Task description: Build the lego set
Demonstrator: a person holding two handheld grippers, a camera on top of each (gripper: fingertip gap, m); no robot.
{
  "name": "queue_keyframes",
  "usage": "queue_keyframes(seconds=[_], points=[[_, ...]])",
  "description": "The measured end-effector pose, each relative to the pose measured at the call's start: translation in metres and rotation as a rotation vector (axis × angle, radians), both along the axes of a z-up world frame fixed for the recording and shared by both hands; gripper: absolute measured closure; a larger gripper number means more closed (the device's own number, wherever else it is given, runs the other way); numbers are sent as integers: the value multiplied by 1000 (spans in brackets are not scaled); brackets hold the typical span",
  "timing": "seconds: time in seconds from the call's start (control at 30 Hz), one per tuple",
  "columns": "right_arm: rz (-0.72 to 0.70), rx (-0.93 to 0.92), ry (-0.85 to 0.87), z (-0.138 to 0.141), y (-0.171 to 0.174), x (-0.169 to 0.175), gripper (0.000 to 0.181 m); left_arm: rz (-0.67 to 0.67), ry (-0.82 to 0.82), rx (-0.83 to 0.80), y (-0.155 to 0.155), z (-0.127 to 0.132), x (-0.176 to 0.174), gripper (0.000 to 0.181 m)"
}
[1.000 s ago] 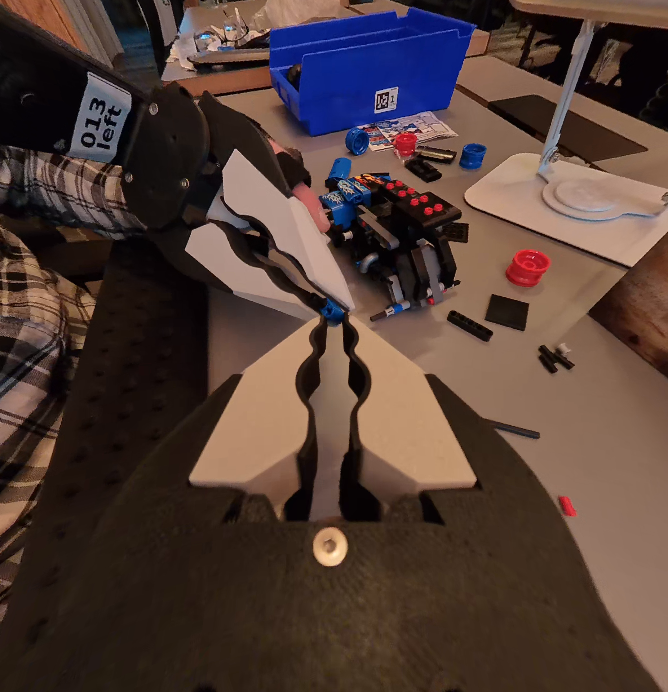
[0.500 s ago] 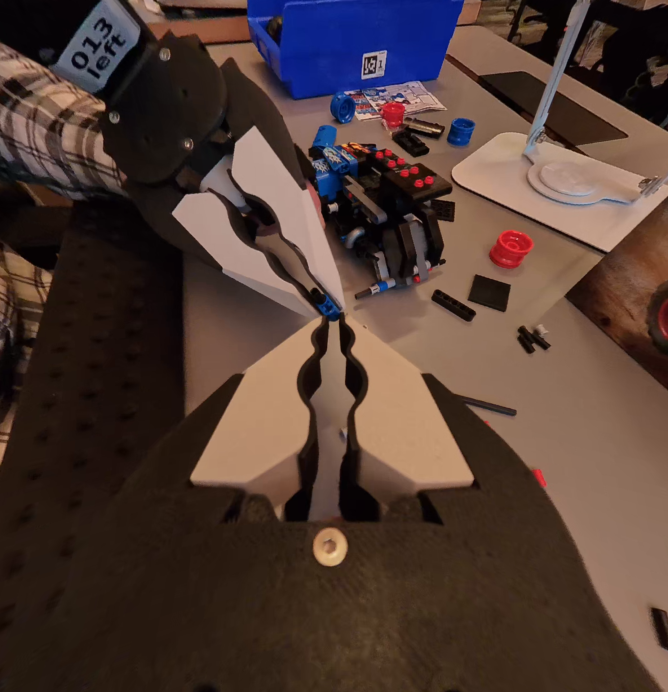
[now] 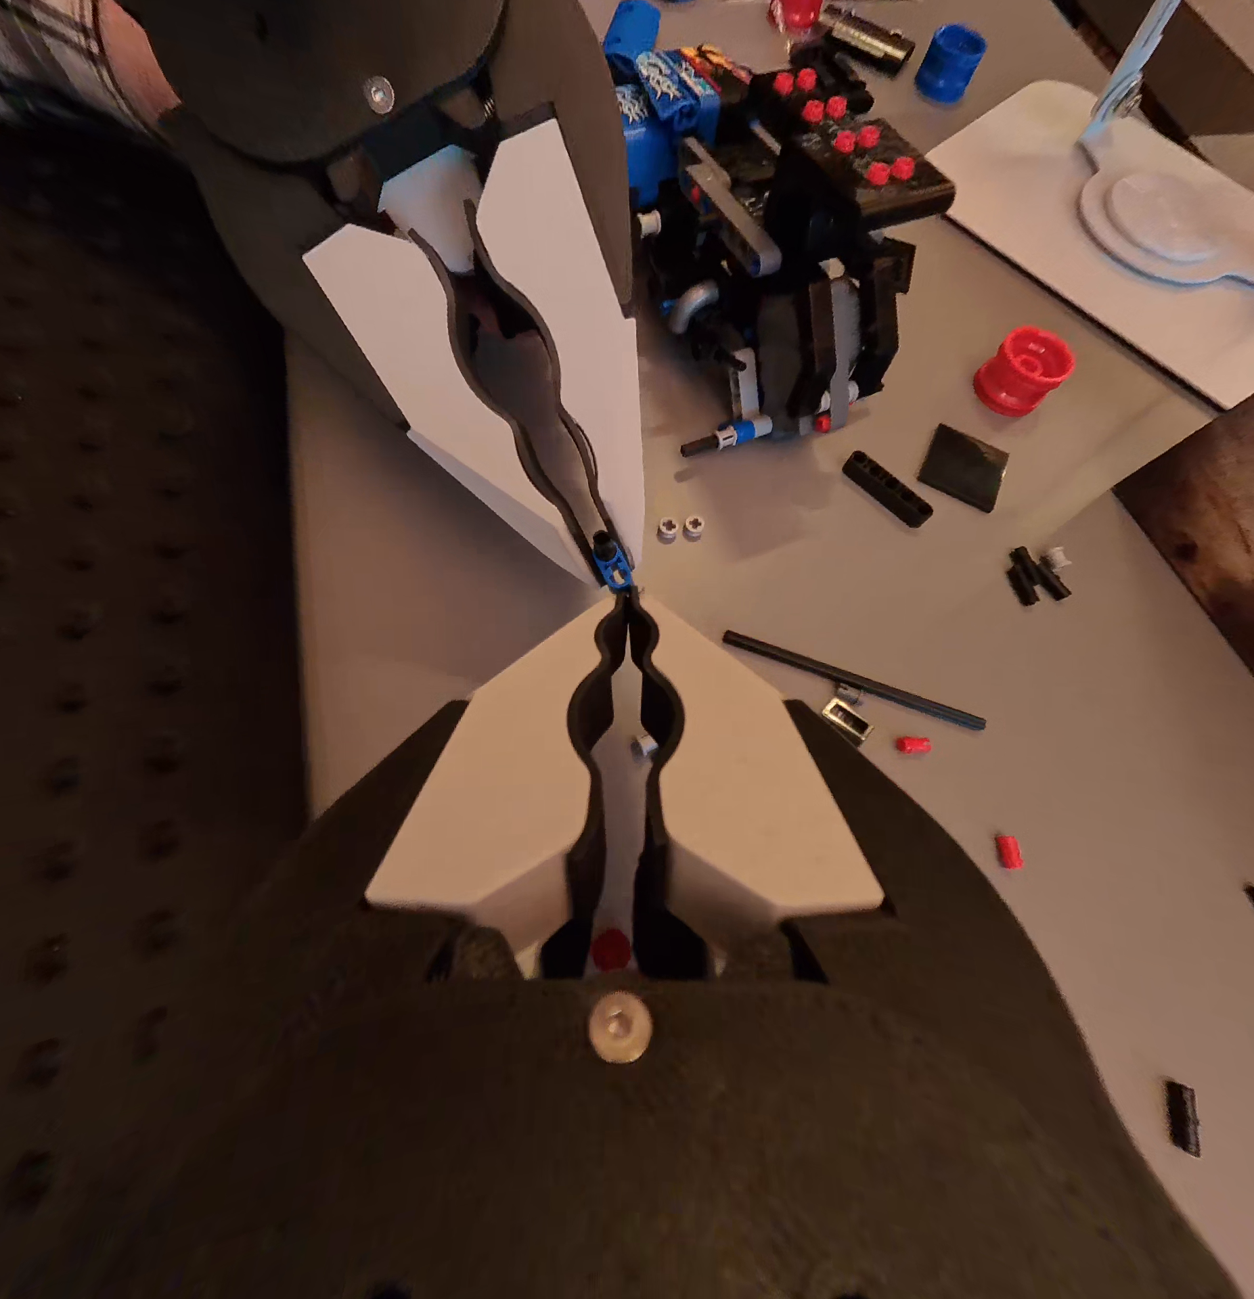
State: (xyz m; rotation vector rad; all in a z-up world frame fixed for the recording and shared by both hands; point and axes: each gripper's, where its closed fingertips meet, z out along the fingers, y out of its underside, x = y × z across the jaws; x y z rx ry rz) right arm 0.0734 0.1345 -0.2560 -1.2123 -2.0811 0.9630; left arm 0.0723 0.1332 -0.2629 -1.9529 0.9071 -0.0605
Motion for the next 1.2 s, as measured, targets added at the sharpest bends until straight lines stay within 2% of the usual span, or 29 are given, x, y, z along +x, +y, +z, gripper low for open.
queue_keyframes(seconds=[0.3,0.47,0.6,0.83,0.97,1.2], points=[[-49,-10,-40,-3,15,9,181,13,7,-101,-4,-17,-4,176],[-196,-52,8,9,47,15,181,-2,2,-202,-10,-32,-1,176],[-282,-46,17,12,69,23,181,-1,-36,-227,-10,-31,0,176],[-443,-28,81,33,105,50,181,7,-67,-247,-10,-32,0,175],[-505,-16,26,26,122,75,179,5,-86,-260,-11,-32,1,174],[-460,153,-160,3,126,101,174,2,-94,-265,-11,-31,2,173]])
